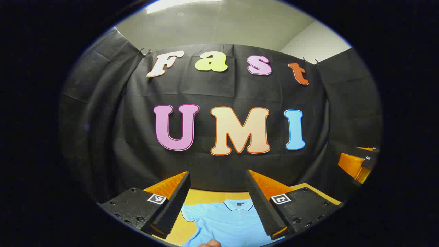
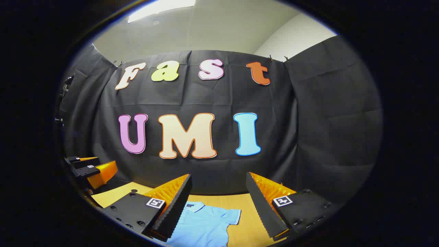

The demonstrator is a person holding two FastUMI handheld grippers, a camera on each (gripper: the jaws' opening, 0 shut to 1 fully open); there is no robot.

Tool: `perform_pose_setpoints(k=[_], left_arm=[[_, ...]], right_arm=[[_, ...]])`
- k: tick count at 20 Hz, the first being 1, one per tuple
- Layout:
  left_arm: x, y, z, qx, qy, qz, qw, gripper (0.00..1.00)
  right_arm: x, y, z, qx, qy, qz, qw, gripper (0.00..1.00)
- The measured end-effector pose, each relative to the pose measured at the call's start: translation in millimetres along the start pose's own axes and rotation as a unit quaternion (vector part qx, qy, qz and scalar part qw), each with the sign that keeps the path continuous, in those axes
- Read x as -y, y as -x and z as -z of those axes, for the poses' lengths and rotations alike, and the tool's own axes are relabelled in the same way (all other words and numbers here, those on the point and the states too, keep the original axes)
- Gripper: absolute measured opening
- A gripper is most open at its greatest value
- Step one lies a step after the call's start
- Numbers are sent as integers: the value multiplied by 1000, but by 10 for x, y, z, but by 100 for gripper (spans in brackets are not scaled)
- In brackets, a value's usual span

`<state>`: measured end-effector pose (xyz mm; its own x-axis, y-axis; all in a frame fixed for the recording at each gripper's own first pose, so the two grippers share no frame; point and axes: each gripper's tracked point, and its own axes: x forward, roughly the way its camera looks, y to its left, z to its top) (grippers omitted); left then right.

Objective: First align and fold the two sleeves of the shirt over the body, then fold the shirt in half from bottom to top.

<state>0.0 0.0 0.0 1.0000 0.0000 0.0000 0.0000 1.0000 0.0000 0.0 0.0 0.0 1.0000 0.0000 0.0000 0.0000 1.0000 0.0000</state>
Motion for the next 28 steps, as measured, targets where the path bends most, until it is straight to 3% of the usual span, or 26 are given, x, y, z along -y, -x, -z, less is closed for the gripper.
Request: perform_pose_setpoints(k=[17, 28], left_arm=[[-103, -82, 43, -4, -11, -3, 1000, 95], [-332, -237, 1, -1, -16, -15, 1000, 94]], right_arm=[[-130, -163, 91, -9, 2, -11, 1000, 98], [157, -909, 639, -35, 37, 31, 998, 100]])
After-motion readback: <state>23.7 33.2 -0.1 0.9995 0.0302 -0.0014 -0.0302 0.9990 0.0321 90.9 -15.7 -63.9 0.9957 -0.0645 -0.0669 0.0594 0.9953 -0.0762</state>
